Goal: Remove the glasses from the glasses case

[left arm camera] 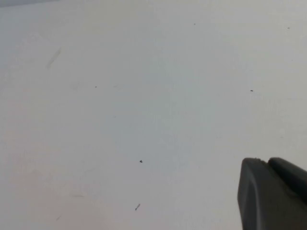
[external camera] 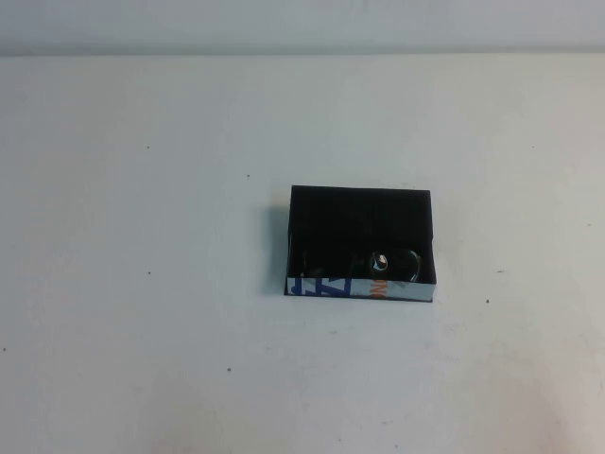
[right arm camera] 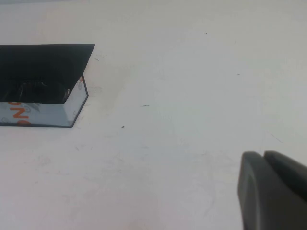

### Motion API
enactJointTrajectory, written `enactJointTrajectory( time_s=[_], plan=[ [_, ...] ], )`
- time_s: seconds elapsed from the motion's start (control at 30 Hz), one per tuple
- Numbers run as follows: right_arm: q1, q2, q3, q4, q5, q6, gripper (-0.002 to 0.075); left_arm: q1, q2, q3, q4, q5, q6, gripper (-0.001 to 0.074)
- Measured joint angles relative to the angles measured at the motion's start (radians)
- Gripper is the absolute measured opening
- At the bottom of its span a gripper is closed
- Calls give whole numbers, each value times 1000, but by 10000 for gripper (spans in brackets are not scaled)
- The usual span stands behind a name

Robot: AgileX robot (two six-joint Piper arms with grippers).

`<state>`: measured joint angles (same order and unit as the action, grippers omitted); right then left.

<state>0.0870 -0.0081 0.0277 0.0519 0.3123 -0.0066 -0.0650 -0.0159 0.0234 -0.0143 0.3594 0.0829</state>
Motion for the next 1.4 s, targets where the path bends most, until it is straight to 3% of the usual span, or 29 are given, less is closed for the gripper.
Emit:
enactJointTrajectory(
  time_s=[0.9,1.17,1.4],
  plan=[
    [0,0,0,105,0,0,-18,0,0,0,0,0,0,-4],
    [0,0,-5,152,-254,0,-18,0,0,0,0,0,0,-4],
    [0,0,-276,156,-56,0,-18,0,0,0,0,0,0,-4]
  ],
)
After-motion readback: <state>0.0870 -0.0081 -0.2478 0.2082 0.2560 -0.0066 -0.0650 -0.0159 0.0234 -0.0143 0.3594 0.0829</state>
